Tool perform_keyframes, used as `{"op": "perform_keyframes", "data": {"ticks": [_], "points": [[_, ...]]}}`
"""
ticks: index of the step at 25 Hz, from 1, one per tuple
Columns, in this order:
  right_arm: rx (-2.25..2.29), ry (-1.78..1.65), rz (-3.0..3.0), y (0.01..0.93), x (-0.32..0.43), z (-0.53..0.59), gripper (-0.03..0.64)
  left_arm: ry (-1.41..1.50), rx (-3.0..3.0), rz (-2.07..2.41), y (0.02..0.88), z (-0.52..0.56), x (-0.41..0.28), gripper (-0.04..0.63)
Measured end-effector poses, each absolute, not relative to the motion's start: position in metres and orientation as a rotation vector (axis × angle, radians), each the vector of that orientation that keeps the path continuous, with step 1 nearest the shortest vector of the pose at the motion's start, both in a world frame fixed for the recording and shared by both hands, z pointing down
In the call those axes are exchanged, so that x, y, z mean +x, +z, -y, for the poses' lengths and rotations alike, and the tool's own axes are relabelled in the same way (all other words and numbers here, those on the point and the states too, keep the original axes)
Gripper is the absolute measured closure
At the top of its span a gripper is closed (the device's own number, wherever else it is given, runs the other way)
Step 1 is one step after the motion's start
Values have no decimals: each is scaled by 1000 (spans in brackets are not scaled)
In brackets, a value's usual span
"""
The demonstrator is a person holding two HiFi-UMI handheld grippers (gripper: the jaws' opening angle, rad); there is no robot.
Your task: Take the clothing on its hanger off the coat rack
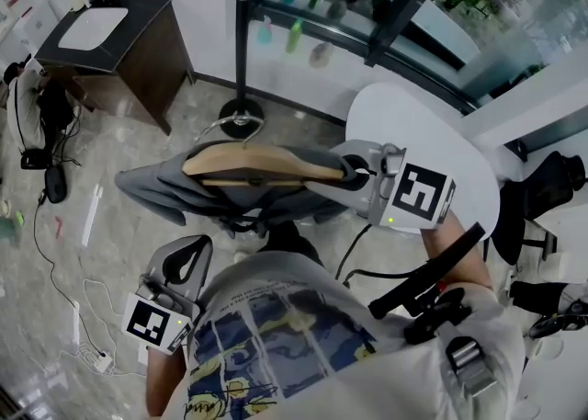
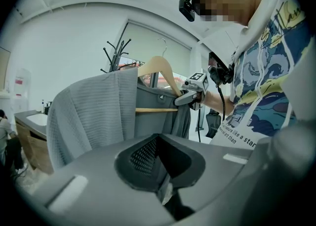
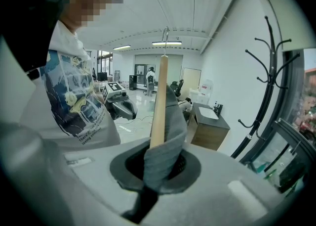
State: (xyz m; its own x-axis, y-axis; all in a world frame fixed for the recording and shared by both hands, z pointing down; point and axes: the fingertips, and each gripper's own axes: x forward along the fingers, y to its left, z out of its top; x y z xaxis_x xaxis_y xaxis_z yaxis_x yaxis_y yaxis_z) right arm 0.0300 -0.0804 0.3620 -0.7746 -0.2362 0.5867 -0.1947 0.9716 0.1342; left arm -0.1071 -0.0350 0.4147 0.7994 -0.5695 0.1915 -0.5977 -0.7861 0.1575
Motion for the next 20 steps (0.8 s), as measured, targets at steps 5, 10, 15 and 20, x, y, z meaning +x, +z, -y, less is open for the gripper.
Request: {"op": "perform_keyframes", "data": {"ticks": [5,10,15,20], "points": [[285,-65,2486,365,29,76,612,202,2779,898,415,36,-105,591],[281,-57,2488,366,29,76,612,205,2777,892,415,40,-103,591],[279,-55,2481,366,29,75,612,206,2777,887,414,41,-102,592],[286,-50,2482,367,29,75,612,204,2777,886,414,41,-102,591]]}}
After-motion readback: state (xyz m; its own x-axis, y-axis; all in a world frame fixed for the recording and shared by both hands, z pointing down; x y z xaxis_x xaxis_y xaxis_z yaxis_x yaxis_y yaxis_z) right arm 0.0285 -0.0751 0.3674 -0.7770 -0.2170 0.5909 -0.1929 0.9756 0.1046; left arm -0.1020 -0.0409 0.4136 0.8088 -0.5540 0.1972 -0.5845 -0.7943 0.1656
